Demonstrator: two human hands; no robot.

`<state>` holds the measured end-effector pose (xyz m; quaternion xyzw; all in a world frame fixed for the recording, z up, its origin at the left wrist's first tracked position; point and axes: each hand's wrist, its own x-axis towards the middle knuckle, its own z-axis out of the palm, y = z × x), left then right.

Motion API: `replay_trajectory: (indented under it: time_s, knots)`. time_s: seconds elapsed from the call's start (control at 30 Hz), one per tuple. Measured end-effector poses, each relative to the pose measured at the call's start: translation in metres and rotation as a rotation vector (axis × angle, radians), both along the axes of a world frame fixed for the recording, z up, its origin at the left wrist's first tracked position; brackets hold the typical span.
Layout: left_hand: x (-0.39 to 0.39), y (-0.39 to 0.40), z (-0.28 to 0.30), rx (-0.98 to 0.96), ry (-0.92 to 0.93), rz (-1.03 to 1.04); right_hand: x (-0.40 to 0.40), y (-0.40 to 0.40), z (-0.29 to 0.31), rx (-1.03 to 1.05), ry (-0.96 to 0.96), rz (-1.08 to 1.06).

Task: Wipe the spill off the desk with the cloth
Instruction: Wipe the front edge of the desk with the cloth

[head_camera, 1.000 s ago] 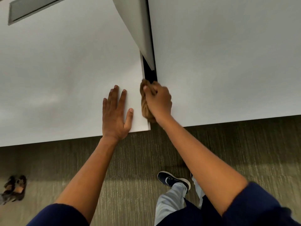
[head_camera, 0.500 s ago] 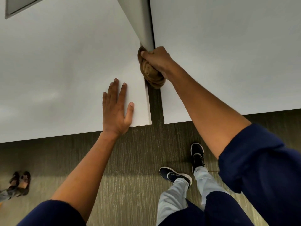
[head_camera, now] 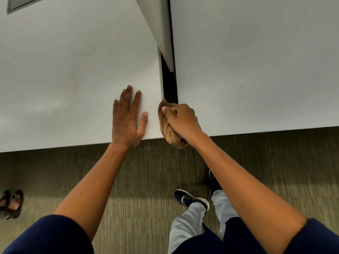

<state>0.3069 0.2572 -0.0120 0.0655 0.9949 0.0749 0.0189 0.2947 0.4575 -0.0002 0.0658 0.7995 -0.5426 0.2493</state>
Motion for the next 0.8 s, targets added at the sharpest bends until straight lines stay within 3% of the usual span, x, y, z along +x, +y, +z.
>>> replay_trajectory:
  time_s: [0.43,0.8]
  knots:
    - [0.002,0.000,0.000,-0.004,-0.014,-0.002,0.073,-0.001,-0.009,0.120,0.086,-0.006]
    - [0.002,0.000,0.000,-0.002,-0.016,-0.002,0.027,-0.019,-0.010,-0.004,0.088,-0.257]
